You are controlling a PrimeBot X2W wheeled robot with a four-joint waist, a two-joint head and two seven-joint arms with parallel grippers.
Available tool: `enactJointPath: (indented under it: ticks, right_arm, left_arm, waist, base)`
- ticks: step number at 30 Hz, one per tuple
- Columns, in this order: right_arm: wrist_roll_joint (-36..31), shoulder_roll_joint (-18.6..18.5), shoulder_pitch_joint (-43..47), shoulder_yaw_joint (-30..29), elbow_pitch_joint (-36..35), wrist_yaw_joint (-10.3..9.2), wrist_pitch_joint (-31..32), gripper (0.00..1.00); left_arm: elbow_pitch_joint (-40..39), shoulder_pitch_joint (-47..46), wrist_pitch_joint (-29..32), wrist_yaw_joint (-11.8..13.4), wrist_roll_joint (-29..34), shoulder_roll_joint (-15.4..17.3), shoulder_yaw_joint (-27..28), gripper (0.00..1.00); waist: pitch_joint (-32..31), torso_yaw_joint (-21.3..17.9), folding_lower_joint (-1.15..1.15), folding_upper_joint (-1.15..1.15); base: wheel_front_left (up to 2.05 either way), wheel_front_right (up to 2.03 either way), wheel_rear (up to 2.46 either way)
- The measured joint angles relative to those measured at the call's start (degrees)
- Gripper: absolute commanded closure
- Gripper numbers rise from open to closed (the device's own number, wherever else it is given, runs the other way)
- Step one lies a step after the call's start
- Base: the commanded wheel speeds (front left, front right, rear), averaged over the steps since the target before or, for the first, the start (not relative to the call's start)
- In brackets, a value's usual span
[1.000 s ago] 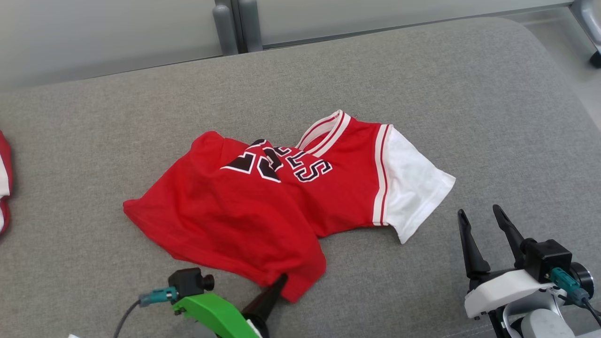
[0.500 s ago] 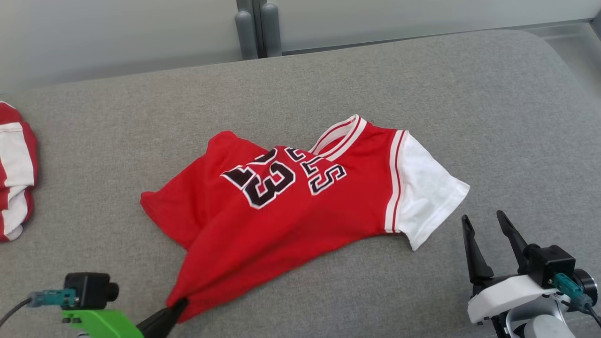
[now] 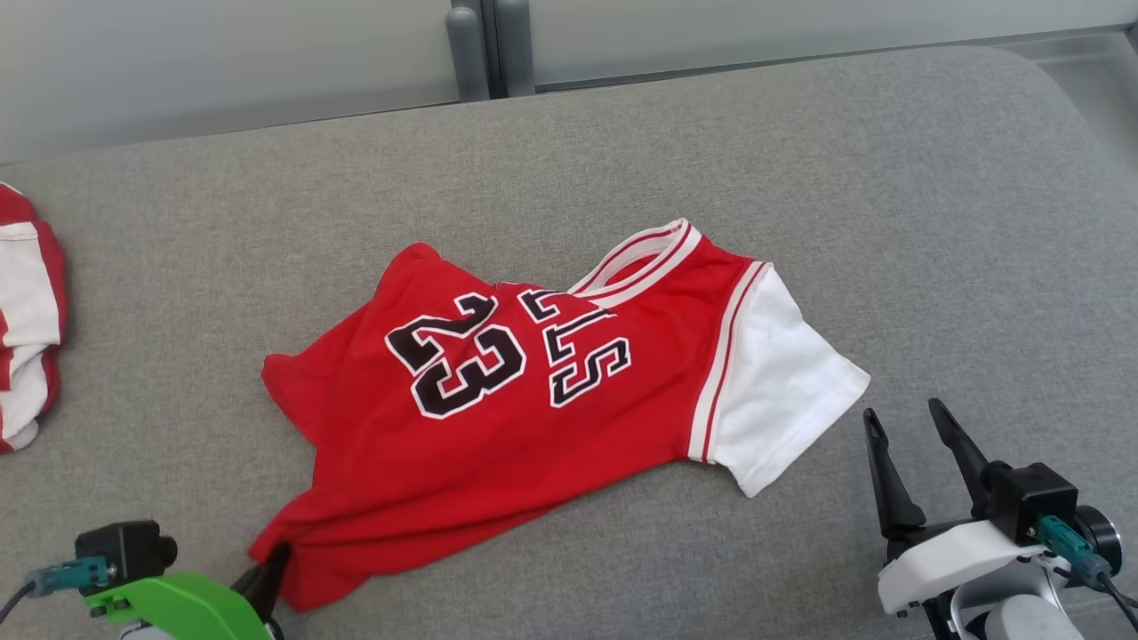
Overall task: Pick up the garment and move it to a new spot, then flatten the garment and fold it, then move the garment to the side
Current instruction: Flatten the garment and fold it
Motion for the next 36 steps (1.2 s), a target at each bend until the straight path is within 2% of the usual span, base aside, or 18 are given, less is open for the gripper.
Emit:
enactJointPath:
  ticks: [1,5,6,7,8,9,10,11,15,16,17,19,26,30,36]
  right_arm:
    - [0.0,-0.05,-0.08,0.09,-0.02,0.0,0.0,0.0]
    - [0.0,-0.51,-0.13,-0.02,-0.03,0.0,0.0,0.0]
    - [0.0,-0.58,-0.13,-0.04,-0.03,0.0,0.0,0.0]
    - [0.0,-0.62,-0.13,-0.09,-0.03,0.0,0.0,0.0]
    - [0.0,-0.63,-0.13,-0.09,-0.02,0.0,0.0,0.0]
    - [0.0,-0.63,-0.13,-0.07,-0.02,0.0,0.0,0.0]
    - [-0.01,-0.62,-0.13,-0.03,-0.01,0.0,0.0,0.0]
    - [-0.01,-0.58,-0.13,0.04,0.01,0.0,0.0,0.0]
    - [-0.08,-0.41,-0.16,0.25,0.04,0.0,0.0,0.0]
    - [-0.08,-0.41,-0.18,0.23,0.04,0.0,0.0,0.0]
    - [-0.08,-0.42,-0.18,0.16,0.04,0.0,0.0,0.0]
    - [-0.08,-0.35,-0.19,0.15,0.03,0.0,0.0,0.0]
    - [-0.08,-0.03,-0.62,0.3,0.24,0.0,0.0,0.0]
    - [-0.07,0.09,-0.79,0.48,0.36,0.0,0.0,0.0]
    - [-0.02,0.0,-0.79,0.25,0.43,0.0,0.0,0.0]
  left_arm:
    - [1.3,-0.76,-1.78,-0.01,0.42,-1.08,0.74,0.54]
    - [5.24,-2.51,-5.53,-1.79,0.6,-5.61,2.03,0.97]
    - [6.08,-2.88,-5.6,-1.93,0.57,-6.15,1.93,1.0]
    - [6.88,-3.33,-5.6,-2.38,0.58,-6.56,1.77,0.95]
    - [7.78,-3.89,-5.6,-2.64,0.58,-7.12,1.64,0.76]
    - [8.73,-4.39,-5.59,-2.83,0.58,-7.69,1.51,0.56]
    - [9.71,-4.81,-5.52,-2.83,0.59,-8.23,1.29,0.18]
    - [10.61,-5.08,-5.39,-2.85,0.73,-8.57,1.02,0.0]
    - [13.65,-6.08,-5.68,-3.78,1.23,-9.76,0.78,0.0]
    - [14.43,-6.52,-6.22,-4.21,1.33,-10.04,1.04,0.02]
    - [15.02,-7.08,-6.8,-4.66,1.54,-10.36,1.26,0.53]
    - [15.86,-8.36,-8.14,-5.95,1.96,-11.05,1.81,1.0]
    - [18.02,-11.54,-7.65,-8.8,2.64,-12.83,0.93,1.0]
    - [19.15,-12.22,-7.62,-9.44,3.0,-13.46,0.6,1.0]
    - [18.34,-16.41,-11.58,-9.92,3.77,-14.22,3.28,1.0]
  waist:
    - [0.02,-0.02,0.0,0.0]
    - [0.14,0.15,0.0,0.0]
    - [0.15,0.22,0.0,0.0]
    - [0.17,0.28,0.0,0.0]
    - [0.18,0.35,0.0,0.0]
    - [0.18,0.42,0.0,0.0]
    - [0.16,0.47,0.0,0.0]
    - [0.15,0.47,0.0,0.0]
    - [0.19,0.41,0.0,0.0]
    - [0.25,0.44,0.0,0.0]
    - [0.31,0.5,0.0,0.0]
    - [0.43,0.64,0.0,0.0]
    - [0.59,0.96,0.0,0.0]
    - [0.49,0.79,0.0,0.0]
    - [0.55,0.9,0.0,0.0]
  base:
    - [0.0,0.0,0.0]
    - [0.0,0.0,0.0]
    - [0.0,0.0,0.0]
    - [0.0,0.0,0.0]
    - [0.0,0.0,0.0]
    - [0.0,0.0,0.0]
    - [0.0,0.0,0.0]
    - [0.0,0.0,0.0]
    - [0.0,0.0,0.0]
    - [0.0,0.0,0.0]
    - [0.0,0.0,0.0]
    - [0.0,0.0,0.0]
    - [0.0,0.0,0.0]
    - [0.0,0.0,0.0]
    - [0.0,0.0,0.0]
